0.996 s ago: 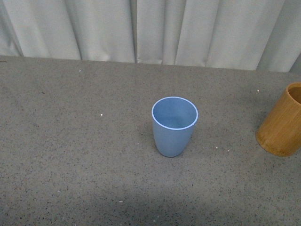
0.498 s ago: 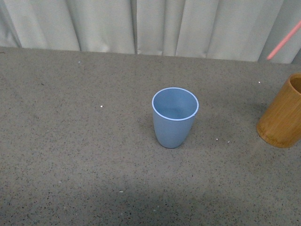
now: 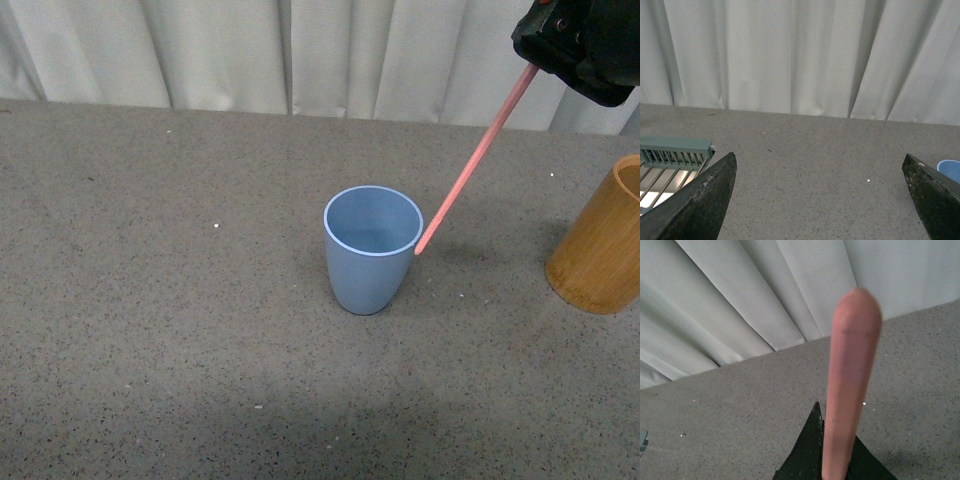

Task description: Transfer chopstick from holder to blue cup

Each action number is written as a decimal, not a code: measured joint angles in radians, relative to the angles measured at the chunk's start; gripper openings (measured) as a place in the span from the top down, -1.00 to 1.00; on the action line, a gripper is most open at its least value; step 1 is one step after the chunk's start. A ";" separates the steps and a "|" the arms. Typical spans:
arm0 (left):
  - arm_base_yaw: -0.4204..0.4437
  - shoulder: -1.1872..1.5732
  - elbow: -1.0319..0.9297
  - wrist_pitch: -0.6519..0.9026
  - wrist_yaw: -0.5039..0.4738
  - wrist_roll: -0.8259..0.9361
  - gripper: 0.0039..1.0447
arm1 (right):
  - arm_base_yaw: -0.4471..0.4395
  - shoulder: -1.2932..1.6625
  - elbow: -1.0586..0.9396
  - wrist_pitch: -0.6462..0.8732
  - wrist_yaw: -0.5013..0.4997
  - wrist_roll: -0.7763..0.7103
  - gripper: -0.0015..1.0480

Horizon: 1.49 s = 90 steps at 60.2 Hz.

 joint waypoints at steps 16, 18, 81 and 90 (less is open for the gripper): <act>0.000 0.000 0.000 0.000 0.000 0.000 -0.88 | 0.002 0.007 0.002 -0.009 0.006 0.002 0.98; 0.000 0.000 0.000 0.000 0.000 0.000 -0.88 | 0.004 0.007 0.003 -0.011 0.006 0.004 0.98; 0.000 0.000 0.000 0.000 0.000 0.000 -0.88 | 0.042 0.140 0.150 -0.052 0.077 0.038 0.98; 0.000 0.000 0.000 0.000 0.000 0.000 -0.88 | 0.053 0.143 0.150 -0.034 0.063 0.030 0.65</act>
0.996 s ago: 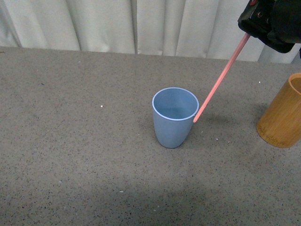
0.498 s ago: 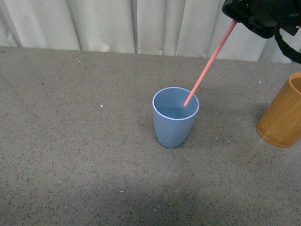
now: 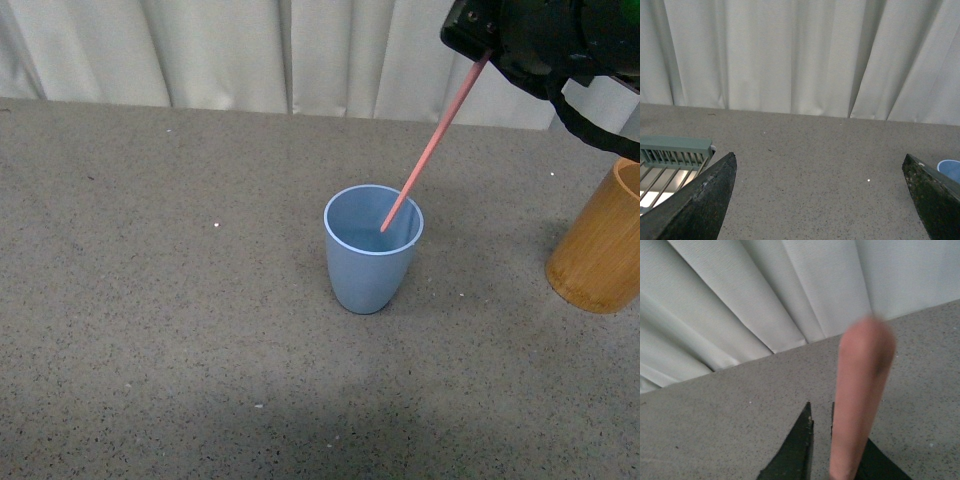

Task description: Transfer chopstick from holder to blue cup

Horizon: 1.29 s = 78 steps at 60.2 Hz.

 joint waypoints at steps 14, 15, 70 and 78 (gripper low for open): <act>0.000 0.000 0.000 0.000 0.000 0.000 -0.88 | -0.010 -0.057 -0.047 -0.050 0.014 -0.011 -0.32; 0.000 0.000 0.000 0.000 0.000 0.000 -0.88 | -0.014 -0.069 -0.057 -0.050 0.013 -0.013 -0.39; 0.000 -0.003 0.000 -0.001 -0.001 0.000 -0.88 | -0.435 -1.761 -0.880 -0.504 -0.262 -0.576 0.98; 0.000 -0.003 0.000 -0.001 -0.003 0.000 -0.88 | -0.406 -1.728 -0.858 -0.563 -0.345 -0.459 0.73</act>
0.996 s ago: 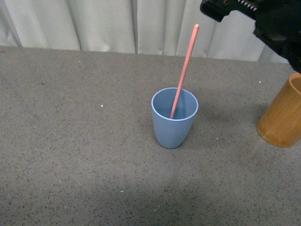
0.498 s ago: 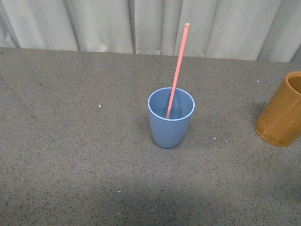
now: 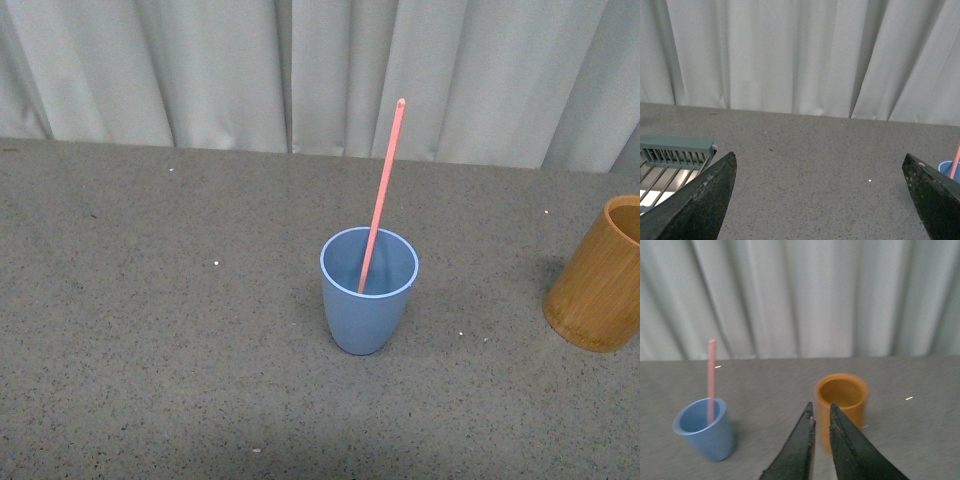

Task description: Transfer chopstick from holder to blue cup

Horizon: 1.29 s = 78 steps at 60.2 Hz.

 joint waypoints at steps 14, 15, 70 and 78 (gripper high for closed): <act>0.000 0.000 0.000 0.000 0.002 0.000 -0.88 | 0.014 0.015 0.007 -0.009 -0.024 0.178 -0.08; 0.000 0.000 0.000 0.000 0.002 0.000 -0.88 | 0.014 0.015 0.007 -0.009 -0.024 0.182 -0.15; 0.000 0.000 0.000 0.000 0.001 0.000 -0.88 | -0.028 -0.034 -0.016 0.053 0.083 -0.119 0.86; 0.000 0.000 0.000 0.000 0.001 0.000 -0.88 | -0.028 -0.034 -0.016 0.053 0.083 -0.119 0.39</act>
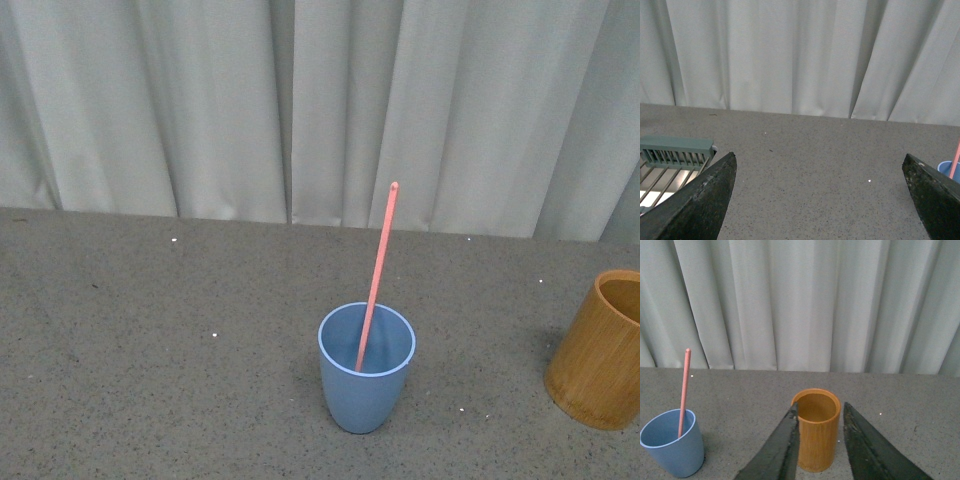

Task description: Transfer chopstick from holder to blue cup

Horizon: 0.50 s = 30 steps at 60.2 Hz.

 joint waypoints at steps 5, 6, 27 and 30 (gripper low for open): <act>0.000 0.000 0.000 0.000 0.000 0.000 -0.88 | 0.000 0.000 0.000 0.000 0.000 0.000 0.12; 0.000 0.000 0.000 0.000 0.000 0.000 -0.88 | 0.000 0.000 0.000 0.000 0.000 0.000 0.08; 0.000 0.000 0.000 0.000 0.000 0.000 -0.88 | 0.000 0.000 0.000 0.000 0.000 0.000 -0.81; 0.000 0.000 0.000 0.000 0.000 0.000 -0.88 | 0.000 0.000 0.000 0.000 0.000 0.000 -0.81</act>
